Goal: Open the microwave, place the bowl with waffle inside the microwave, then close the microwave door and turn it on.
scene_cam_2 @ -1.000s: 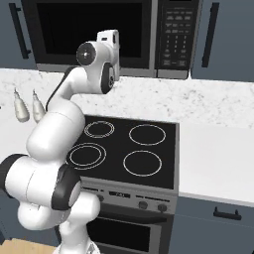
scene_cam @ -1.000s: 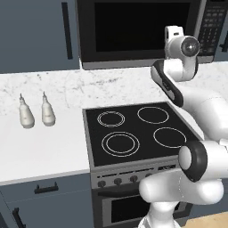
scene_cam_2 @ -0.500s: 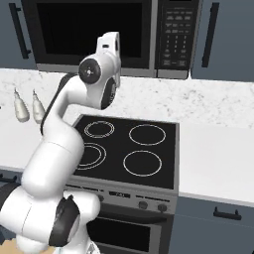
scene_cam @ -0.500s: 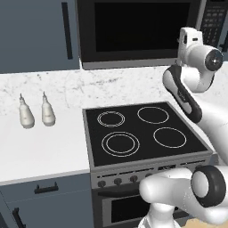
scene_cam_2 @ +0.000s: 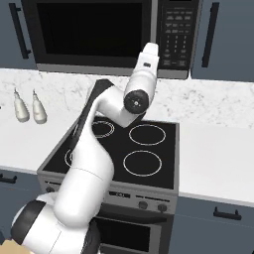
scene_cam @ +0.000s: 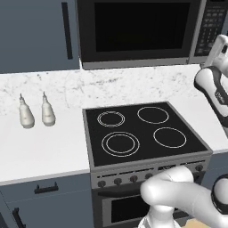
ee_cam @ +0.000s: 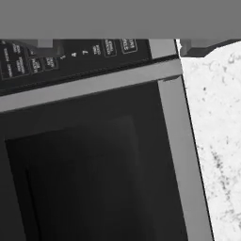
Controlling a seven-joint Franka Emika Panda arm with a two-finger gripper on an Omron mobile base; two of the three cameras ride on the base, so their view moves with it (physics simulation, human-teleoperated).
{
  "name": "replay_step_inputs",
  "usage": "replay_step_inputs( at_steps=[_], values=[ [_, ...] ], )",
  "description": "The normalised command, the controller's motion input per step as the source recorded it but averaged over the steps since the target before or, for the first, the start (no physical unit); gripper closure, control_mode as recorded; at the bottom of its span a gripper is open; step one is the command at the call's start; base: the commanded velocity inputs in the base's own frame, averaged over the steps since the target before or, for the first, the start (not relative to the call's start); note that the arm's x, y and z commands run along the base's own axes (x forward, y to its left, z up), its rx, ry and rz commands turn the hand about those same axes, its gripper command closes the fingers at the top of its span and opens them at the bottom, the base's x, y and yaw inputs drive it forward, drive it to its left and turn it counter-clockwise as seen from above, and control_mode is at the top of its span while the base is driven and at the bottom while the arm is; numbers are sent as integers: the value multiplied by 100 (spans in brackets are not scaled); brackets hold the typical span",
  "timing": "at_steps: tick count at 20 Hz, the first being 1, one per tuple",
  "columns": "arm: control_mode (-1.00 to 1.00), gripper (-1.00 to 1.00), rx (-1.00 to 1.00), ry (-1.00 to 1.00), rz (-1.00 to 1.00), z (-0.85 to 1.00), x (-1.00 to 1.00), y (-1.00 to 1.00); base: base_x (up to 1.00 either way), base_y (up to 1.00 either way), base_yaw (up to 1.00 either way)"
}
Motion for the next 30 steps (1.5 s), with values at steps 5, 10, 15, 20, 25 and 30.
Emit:
replay_step_inputs(
  at_steps=[5,10,15,20,25,30],
  values=[
    [-100,100,13,0,1,0,0,-45,0,0,0],
    [-100,100,0,0,0,-1,26,6,0,0,0],
    [-100,100,0,0,0,-15,83,-2,0,0,0],
    [-100,100,0,0,0,-12,64,-14,0,0,0],
    [-100,100,0,0,2,-1,45,-22,0,0,0],
    [-100,100,0,0,2,-4,36,-24,0,0,0]
  ],
)
